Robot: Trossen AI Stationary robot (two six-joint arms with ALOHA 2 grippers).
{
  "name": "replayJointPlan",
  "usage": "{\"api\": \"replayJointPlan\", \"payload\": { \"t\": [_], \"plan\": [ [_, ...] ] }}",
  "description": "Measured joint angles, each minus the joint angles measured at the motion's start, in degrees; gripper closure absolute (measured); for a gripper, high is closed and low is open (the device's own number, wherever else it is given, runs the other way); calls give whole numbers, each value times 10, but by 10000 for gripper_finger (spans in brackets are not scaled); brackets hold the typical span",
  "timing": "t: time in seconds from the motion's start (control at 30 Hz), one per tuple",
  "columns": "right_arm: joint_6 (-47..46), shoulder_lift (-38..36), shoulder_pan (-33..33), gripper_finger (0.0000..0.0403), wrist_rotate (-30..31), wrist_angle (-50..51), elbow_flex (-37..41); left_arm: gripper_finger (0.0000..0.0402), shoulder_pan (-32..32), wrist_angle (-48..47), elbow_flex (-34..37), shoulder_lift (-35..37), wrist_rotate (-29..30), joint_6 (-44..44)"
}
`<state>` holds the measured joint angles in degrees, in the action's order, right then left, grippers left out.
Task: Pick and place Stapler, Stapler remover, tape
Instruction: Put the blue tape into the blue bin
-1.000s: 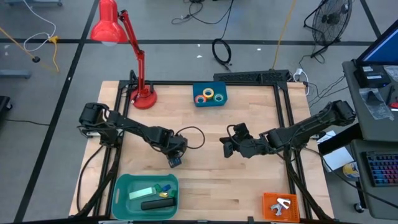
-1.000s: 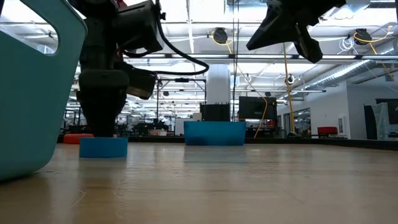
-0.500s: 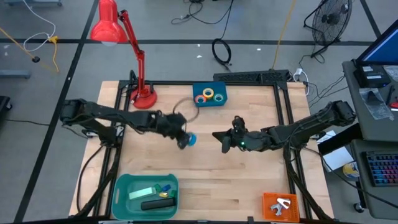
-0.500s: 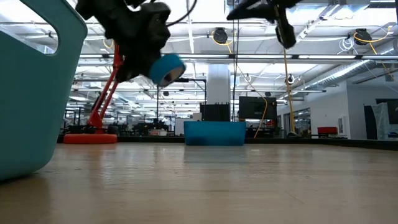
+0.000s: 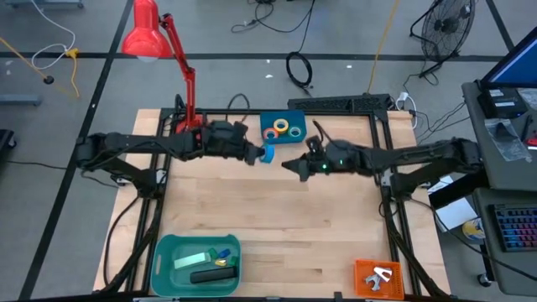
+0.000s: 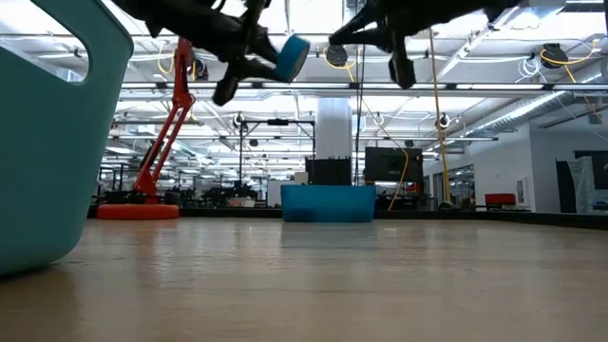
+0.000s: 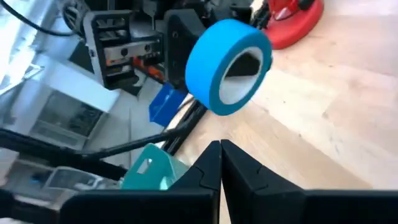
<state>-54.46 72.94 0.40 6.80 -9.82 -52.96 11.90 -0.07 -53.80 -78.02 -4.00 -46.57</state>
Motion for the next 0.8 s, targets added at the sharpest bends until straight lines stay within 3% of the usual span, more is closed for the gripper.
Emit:
{"api": "replayJointPlan", "payload": {
  "t": [0.1, 0.3, 0.47, 0.57, 0.7, 0.8],
  "plan": [
    [3, -3, -62, 401, -69, 7, 0, 364, 31, 48, 0, -5, -8, -16],
    [44, -29, -195, 388, -117, 7, 0, 364, 113, 71, 0, -5, -19, -52],
    [35, -6, -317, 389, -330, 3, 0, 364, 151, 147, -5, -15, -20, -89],
    [9, 21, -351, 384, -416, -10, 1, 364, 163, 116, -39, -42, -23, -89],
    [-1, 36, -356, 361, -431, -82, 0, 364, 168, 99, -130, -100, -61, -44],
    [-39, 42, -353, 333, -429, -151, 1, 364, 166, 17, -215, -146, -76, -1]
  ]
}}
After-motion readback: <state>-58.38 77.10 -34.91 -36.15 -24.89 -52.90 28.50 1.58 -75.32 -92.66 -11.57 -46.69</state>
